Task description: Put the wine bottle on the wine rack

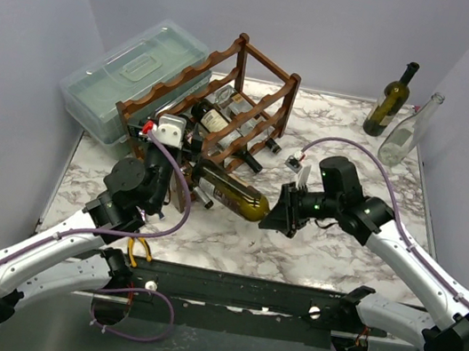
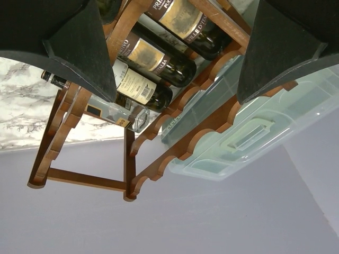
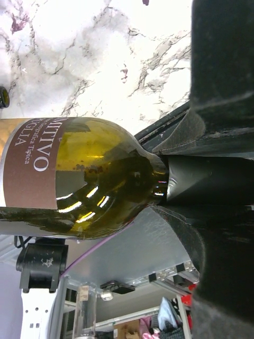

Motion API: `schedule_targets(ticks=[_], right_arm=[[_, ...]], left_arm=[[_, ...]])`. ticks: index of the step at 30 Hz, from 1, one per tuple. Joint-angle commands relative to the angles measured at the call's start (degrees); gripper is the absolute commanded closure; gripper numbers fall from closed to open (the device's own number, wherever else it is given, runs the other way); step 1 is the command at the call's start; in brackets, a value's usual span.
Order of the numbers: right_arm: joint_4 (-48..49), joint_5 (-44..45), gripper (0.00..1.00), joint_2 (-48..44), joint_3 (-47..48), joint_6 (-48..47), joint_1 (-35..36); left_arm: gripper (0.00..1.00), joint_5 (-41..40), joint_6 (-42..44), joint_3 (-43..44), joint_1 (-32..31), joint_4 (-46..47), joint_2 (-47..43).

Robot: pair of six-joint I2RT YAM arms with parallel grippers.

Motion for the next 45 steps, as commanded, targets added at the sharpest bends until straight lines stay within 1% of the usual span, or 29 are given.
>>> schedule_targets(ticks=[1,8,13,19,20,27,32,37,45], right_arm=[[9.03,-5.01,1.0,-0.01,3.31,0.88,0.07],[14.66,-6.76,0.99,0.87,2.2,3.61,0.22],[21.36,-6.47,0.99,3.4,1.04,5.84,0.93],[30.27,-4.27,0.99,8.21,0.54,8.69,2.93],[33.03,-3.68,0.99,9.13,0.28,9.0,3.19],[42.59,1.14,0.99,15.3,-1.51,9.85,5.7],[49.01,3.08,0.99,20.8,-0.41,10.25,7.14],[53.27,3.97,1.0,25.42,1.81,10.81,7.59],[55.9,5.9,0.99,31.7,6.47,10.78,7.8]], left_arm=[[0.04,-1.15,0.19,1.83,0.36,-0.58,0.39],[0.04,-0.97,0.21,1.91,0.4,-0.8,0.72],[0.04,-0.66,0.12,1.78,0.47,-0.85,0.9],[0.04,-0.56,0.21,1.73,0.47,-0.85,1.01],[0.05,-0.55,0.21,1.73,0.47,-0.84,0.9],[0.05,-0.08,-0.04,1.64,0.45,-0.82,0.46],[0.05,0.19,-0.14,1.64,0.43,-0.91,0.62],[0.05,0.35,-0.32,1.69,0.47,-0.9,0.48],[0.05,0.72,-0.58,1.73,0.45,-1.02,0.15]])
